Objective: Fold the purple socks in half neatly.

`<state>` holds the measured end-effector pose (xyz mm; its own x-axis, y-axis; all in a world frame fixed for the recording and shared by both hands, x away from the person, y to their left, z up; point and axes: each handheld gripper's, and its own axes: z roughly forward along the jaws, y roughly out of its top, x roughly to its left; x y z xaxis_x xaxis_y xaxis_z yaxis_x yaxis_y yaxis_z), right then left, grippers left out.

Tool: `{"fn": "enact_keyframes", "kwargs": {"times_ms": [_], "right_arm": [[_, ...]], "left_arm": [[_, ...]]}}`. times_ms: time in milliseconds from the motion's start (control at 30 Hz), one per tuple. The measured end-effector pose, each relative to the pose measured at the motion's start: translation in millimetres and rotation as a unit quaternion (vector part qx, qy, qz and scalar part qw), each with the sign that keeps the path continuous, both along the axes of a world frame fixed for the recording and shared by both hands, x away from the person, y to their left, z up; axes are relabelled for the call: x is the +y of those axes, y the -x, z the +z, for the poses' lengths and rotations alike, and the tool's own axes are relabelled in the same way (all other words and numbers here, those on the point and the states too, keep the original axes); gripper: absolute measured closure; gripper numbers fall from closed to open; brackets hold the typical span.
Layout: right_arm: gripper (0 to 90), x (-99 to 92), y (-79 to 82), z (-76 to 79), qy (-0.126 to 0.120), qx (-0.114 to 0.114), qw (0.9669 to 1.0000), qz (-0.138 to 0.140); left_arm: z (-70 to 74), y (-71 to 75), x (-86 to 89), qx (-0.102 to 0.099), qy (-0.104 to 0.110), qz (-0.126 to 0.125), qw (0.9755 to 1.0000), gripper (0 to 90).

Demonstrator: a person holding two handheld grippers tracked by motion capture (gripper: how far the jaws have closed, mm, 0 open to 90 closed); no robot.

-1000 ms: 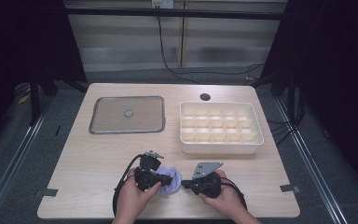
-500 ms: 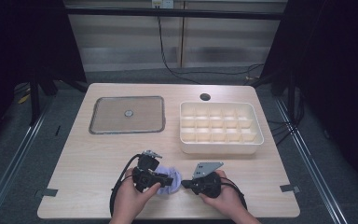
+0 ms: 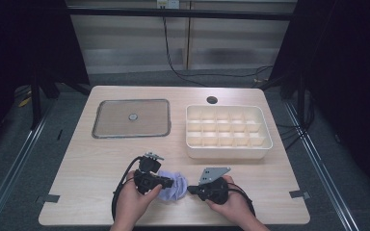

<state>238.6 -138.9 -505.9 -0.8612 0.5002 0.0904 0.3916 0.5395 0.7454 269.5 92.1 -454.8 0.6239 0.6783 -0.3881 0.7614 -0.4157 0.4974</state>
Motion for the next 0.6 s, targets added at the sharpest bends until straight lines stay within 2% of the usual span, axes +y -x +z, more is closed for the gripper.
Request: {"fn": "enact_keyframes", "kwargs": {"times_ms": [133, 233, 400, 433, 500, 567, 600], "right_arm": [[90.0, -0.2, 0.1, -0.2, -0.002, 0.002, 1.0, -0.002], [90.0, -0.2, 0.0, -0.1, -0.001, 0.0, 1.0, 0.0], [90.0, -0.3, -0.1, -0.1, -0.002, 0.002, 1.0, -0.002], [90.0, -0.4, -0.1, -0.3, -0.003, 0.003, 1.0, -0.002], [90.0, -0.5, -0.3, -0.4, -0.003, 0.002, 1.0, -0.001], [90.0, -0.5, -0.2, -0.4, -0.003, 0.003, 1.0, -0.002], [90.0, -0.4, -0.2, -0.4, -0.004, 0.003, 1.0, -0.002]], "left_arm": [[-0.4, 3.0, -4.2, 0.001, -0.005, -0.007, 1.0, 70.2], [-5.7, 3.2, -6.8, 0.01, -0.009, -0.013, 0.9998, 68.0], [-14.9, 4.5, -13.6, 0.014, -0.024, -0.02, 0.9994, 64.2], [-15.7, 4.4, -14.2, 0.01, -0.032, -0.027, 0.9991, 64.4], [-16.0, 4.5, -14.9, 0.01, -0.037, -0.024, 0.999, 66.5], [-16.1, 4.6, -15.3, 0.006, -0.054, -0.027, 0.9981, 74.4], [-16.4, 4.9, -15.8, 0.005, -0.055, -0.022, 0.9983, 78.7]]}}
